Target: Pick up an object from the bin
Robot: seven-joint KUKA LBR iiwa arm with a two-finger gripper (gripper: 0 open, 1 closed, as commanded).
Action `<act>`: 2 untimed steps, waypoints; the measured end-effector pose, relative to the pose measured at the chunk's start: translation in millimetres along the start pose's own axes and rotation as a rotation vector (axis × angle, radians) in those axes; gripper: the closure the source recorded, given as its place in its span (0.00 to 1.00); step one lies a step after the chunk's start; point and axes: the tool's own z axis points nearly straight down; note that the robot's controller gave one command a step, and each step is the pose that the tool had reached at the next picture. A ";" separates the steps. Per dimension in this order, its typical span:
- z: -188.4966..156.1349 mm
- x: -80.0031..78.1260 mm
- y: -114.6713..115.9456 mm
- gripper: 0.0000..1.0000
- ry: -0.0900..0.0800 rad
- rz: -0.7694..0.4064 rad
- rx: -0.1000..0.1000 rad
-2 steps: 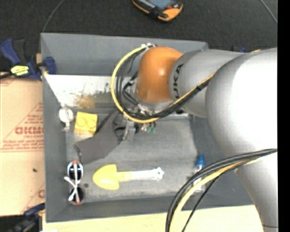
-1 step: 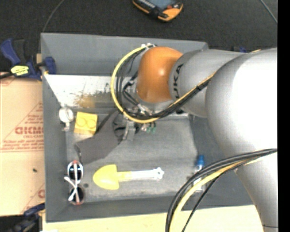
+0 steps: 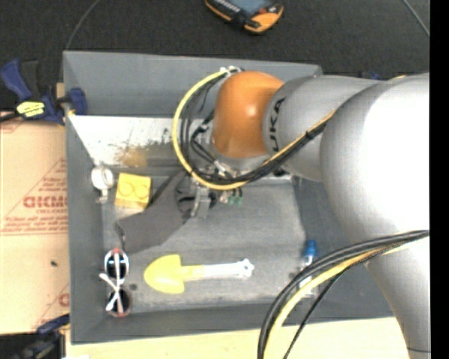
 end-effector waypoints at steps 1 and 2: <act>-18.5 1.4 -0.4 1.00 0.006 0.000 0.001; -37.4 -0.9 -0.3 1.00 -0.001 0.000 0.000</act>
Offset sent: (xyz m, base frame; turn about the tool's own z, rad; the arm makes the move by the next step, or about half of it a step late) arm -0.0018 -0.0003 0.0624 0.0000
